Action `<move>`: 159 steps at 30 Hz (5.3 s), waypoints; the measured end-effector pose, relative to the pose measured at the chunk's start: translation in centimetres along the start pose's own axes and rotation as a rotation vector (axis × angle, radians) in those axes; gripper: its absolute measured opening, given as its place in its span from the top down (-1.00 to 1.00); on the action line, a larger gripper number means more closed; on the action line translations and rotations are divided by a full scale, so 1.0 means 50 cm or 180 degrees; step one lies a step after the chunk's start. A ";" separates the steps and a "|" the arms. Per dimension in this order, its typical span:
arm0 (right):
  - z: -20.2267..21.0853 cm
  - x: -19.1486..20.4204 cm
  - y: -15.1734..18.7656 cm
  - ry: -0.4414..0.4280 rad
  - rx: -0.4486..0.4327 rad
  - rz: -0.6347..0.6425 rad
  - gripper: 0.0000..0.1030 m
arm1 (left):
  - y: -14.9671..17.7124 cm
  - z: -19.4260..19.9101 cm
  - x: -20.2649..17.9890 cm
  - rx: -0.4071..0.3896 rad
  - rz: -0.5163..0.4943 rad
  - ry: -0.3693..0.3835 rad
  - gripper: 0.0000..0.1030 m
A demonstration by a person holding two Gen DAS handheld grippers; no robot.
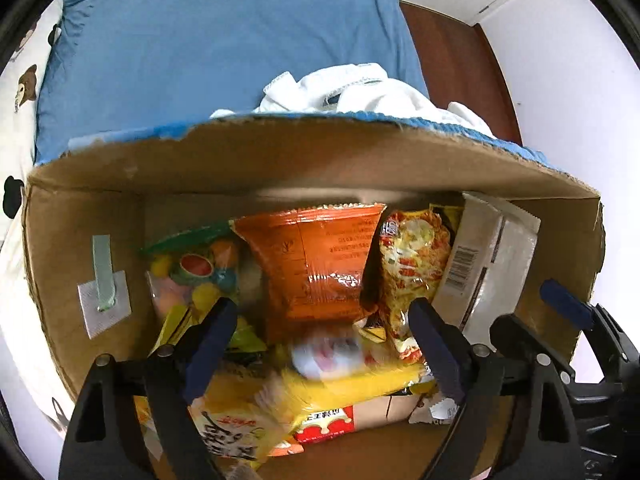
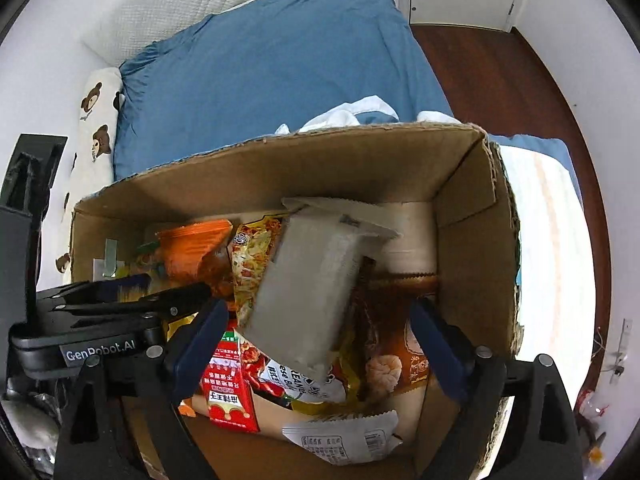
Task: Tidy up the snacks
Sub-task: 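Carry both packets into the box and open both tools, then move both tools back toward the last snacks on the bed, then grasp the red packet with the left tool while the right tool grasps the green-white packet, then carry both packets into the box and open both tools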
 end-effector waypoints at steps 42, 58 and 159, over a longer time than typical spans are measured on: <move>0.372 -0.044 0.357 -0.0169 -0.1539 0.0309 -0.85 | 0.404 0.325 -0.131 -0.2065 -0.0267 -0.1014 -0.74; 0.446 -0.075 0.551 -0.0519 -0.1602 0.0261 -0.85 | 0.594 0.372 -0.175 -0.2300 -0.0257 -0.1005 -0.74; 0.232 -0.052 0.623 -0.1012 -0.0462 0.0176 -0.08 | 0.597 0.178 -0.157 -0.1030 0.0008 0.0414 0.15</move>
Point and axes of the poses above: each gripper's, at about its wrist camera, not at the fingertips, and z roughly against the way its jaws point, x to its left, y to its underside, the point moved 8 cm from there along -z, roughly the way its jaws point, and after that the axes turned 12 degrees about -z, right-handed, at the moved point
